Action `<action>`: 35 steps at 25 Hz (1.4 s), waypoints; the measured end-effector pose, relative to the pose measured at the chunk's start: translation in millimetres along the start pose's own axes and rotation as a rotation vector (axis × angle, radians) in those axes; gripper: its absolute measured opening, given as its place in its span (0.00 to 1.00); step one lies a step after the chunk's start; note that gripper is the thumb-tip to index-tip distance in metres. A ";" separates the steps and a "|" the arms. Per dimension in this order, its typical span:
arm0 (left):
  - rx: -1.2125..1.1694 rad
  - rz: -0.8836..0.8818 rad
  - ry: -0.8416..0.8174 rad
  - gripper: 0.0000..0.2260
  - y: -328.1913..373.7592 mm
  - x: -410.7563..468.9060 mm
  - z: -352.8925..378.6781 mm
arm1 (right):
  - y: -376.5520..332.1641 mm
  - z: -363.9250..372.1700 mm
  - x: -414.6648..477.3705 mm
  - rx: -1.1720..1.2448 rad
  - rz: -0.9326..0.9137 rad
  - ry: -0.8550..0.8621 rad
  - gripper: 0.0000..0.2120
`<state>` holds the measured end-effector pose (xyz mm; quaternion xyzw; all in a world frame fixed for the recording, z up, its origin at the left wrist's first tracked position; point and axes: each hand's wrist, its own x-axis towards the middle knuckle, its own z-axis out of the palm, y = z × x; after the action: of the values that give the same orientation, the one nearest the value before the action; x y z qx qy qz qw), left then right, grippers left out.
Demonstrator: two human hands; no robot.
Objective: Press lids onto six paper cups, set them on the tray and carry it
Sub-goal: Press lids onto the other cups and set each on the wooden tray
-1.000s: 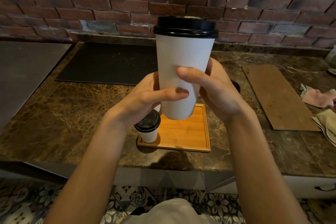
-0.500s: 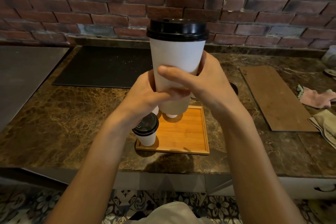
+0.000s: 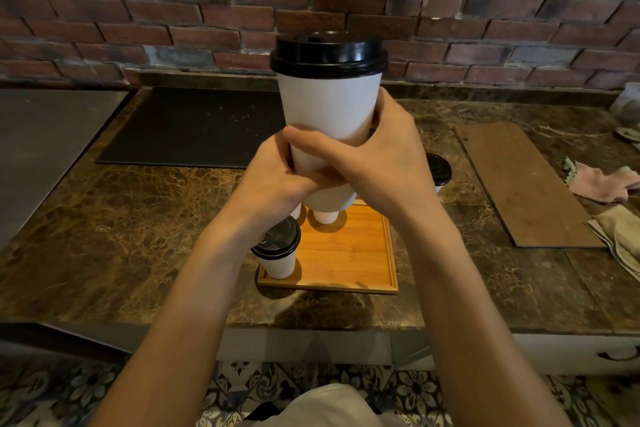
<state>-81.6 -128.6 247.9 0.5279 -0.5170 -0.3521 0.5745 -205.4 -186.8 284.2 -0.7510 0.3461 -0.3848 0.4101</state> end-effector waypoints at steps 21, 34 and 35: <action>-0.155 -0.049 -0.224 0.20 -5.0 -5.5 -15.4 | 17.7 -5.8 4.5 0.279 0.034 -0.321 0.28; 0.030 -0.057 0.093 0.25 -7.0 -3.1 2.3 | 13.3 10.7 2.1 0.011 0.043 -0.003 0.35; 0.031 -0.062 0.088 0.24 -7.3 -3.0 1.4 | 12.7 9.2 2.8 0.022 0.038 -0.008 0.34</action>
<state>-82.5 -127.4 240.0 0.5674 -0.4803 -0.3380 0.5772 -198.8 -191.3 270.5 -0.7411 0.3544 -0.3779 0.4270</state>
